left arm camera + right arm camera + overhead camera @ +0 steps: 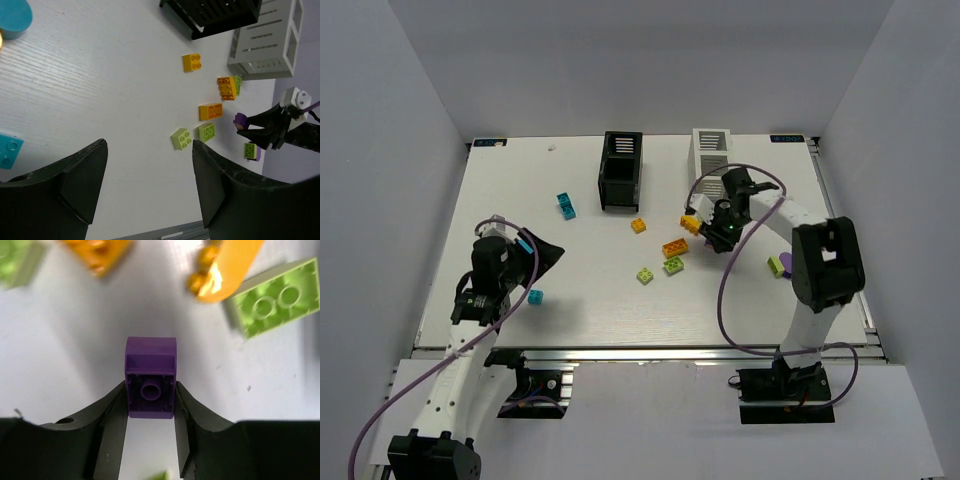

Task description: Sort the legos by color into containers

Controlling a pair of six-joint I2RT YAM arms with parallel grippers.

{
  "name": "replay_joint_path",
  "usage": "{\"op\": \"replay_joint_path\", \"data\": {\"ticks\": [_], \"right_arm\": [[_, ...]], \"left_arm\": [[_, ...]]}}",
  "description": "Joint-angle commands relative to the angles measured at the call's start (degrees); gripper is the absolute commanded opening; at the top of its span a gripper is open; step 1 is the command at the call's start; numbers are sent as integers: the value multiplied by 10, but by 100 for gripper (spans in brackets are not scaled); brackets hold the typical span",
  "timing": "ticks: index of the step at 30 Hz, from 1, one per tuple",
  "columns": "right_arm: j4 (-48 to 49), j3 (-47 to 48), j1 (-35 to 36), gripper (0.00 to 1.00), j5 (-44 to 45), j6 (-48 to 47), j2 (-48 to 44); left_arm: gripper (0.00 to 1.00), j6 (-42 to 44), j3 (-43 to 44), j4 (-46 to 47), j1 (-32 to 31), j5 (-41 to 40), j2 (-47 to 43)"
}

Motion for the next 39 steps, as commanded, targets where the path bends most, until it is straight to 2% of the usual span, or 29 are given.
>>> {"op": "replay_joint_path", "data": {"ticks": [1,5,6,9,10,11,13,15,19,23,31,39], "right_arm": [[-46,-13,-2,0,-49,-43,-98],[-66,38,-14,0,-128,-4,-162],[-62,53,-17,0,-139,33,-167],[1,106,-32,0,-156,112,-172],[28,115,-36,0,-151,177,-170],[90,122,-40,0,-129,210,-168],[151,141,-47,0,-96,288,-152],[204,167,-54,0,-66,322,-117],[259,254,-68,0,-72,366,-46],[344,282,-96,0,-122,430,23],[394,384,-115,0,-142,440,137],[397,409,-115,9,-152,437,187]], "left_arm": [[78,-17,-19,69,2,45,-28],[78,-33,-42,121,1,71,-24],[78,-34,-44,136,2,74,-20],[78,-33,-43,151,1,84,-3],[78,-32,-41,154,1,85,2],[78,-31,-40,156,2,87,8],[78,-27,-37,159,1,88,12],[78,-26,-33,156,1,89,13],[78,-28,-36,153,2,88,7],[78,-33,-38,150,1,83,-5],[78,-40,-28,145,2,73,-10],[78,-38,-21,144,1,68,6]]}}
